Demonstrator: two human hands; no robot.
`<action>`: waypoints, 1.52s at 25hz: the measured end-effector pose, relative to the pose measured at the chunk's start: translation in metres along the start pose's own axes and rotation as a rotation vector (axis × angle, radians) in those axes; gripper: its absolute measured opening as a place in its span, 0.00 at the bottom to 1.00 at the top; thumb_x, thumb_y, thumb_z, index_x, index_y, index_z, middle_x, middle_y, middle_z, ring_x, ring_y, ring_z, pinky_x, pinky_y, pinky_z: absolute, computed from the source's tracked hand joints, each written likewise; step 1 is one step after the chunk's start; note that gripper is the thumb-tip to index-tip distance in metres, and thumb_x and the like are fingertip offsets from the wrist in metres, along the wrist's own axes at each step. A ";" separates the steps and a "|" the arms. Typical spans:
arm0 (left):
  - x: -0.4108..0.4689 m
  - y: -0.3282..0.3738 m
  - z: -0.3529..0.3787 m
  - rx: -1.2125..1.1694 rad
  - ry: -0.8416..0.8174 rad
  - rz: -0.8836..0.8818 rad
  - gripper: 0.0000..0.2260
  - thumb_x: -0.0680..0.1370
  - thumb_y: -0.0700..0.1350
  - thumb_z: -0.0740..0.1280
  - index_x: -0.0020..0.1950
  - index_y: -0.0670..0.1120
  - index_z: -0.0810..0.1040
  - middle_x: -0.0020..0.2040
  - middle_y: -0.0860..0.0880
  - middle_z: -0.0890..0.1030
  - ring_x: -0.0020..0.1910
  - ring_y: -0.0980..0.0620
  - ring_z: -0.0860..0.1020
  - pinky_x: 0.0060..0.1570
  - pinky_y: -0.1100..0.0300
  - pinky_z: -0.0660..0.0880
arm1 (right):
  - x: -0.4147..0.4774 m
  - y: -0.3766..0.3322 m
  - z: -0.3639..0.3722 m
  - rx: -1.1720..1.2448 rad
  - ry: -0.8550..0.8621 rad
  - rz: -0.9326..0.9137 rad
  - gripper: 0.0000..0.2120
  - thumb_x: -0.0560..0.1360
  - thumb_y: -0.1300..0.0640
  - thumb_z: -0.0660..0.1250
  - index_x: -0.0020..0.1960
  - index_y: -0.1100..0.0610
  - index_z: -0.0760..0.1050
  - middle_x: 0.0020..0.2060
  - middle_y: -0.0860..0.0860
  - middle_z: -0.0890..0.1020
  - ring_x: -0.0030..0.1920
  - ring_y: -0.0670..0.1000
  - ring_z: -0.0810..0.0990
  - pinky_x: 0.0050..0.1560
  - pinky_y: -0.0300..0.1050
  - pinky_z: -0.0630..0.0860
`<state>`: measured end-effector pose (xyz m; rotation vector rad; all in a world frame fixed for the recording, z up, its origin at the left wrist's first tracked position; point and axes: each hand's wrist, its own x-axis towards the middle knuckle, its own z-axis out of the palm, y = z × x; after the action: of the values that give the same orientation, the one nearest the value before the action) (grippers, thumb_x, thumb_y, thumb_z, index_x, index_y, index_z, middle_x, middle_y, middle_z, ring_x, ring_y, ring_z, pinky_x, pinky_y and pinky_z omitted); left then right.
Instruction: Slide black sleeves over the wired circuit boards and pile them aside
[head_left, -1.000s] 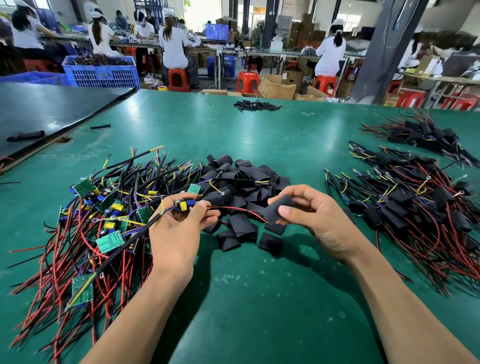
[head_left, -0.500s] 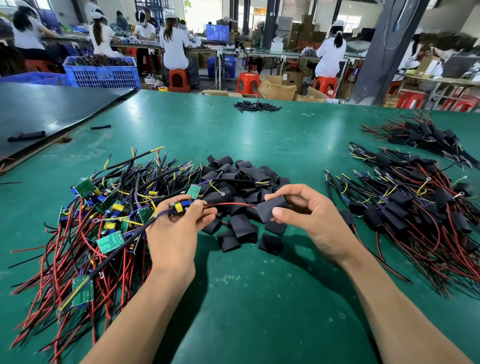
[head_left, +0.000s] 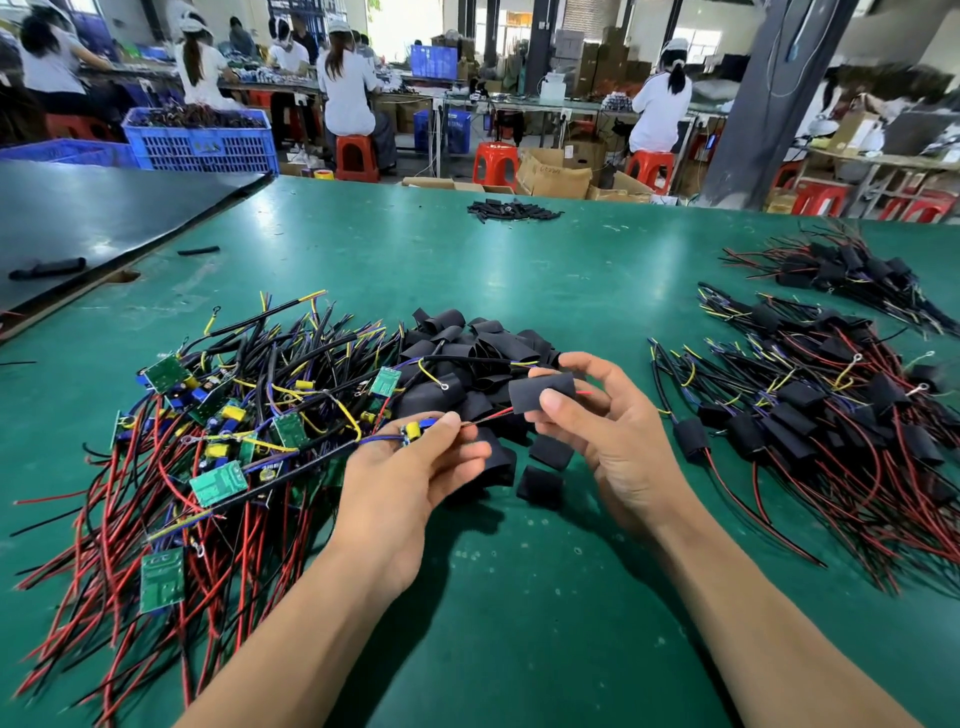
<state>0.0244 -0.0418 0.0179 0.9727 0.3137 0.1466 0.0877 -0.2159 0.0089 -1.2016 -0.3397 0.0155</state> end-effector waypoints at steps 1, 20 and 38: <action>0.000 -0.001 0.000 0.002 -0.017 -0.025 0.02 0.78 0.38 0.68 0.49 0.40 0.78 0.39 0.42 0.85 0.36 0.50 0.84 0.35 0.63 0.81 | 0.000 0.000 0.001 0.033 0.018 0.026 0.21 0.66 0.59 0.78 0.57 0.55 0.78 0.51 0.57 0.86 0.41 0.56 0.86 0.45 0.42 0.81; 0.002 -0.003 -0.001 0.028 -0.170 -0.121 0.08 0.82 0.43 0.63 0.53 0.41 0.79 0.37 0.48 0.75 0.28 0.52 0.71 0.28 0.61 0.72 | -0.008 0.008 0.018 0.004 0.096 0.118 0.12 0.69 0.65 0.75 0.51 0.59 0.79 0.40 0.54 0.85 0.38 0.54 0.85 0.43 0.41 0.82; 0.002 0.001 -0.004 0.018 -0.154 -0.114 0.05 0.72 0.46 0.71 0.41 0.44 0.80 0.37 0.46 0.81 0.26 0.54 0.71 0.26 0.63 0.72 | -0.010 0.009 0.024 0.140 -0.003 0.181 0.17 0.65 0.59 0.77 0.52 0.58 0.80 0.47 0.57 0.85 0.44 0.55 0.86 0.47 0.43 0.81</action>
<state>0.0252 -0.0377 0.0163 0.9756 0.2290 -0.0351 0.0731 -0.1929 0.0054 -1.0904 -0.2278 0.1945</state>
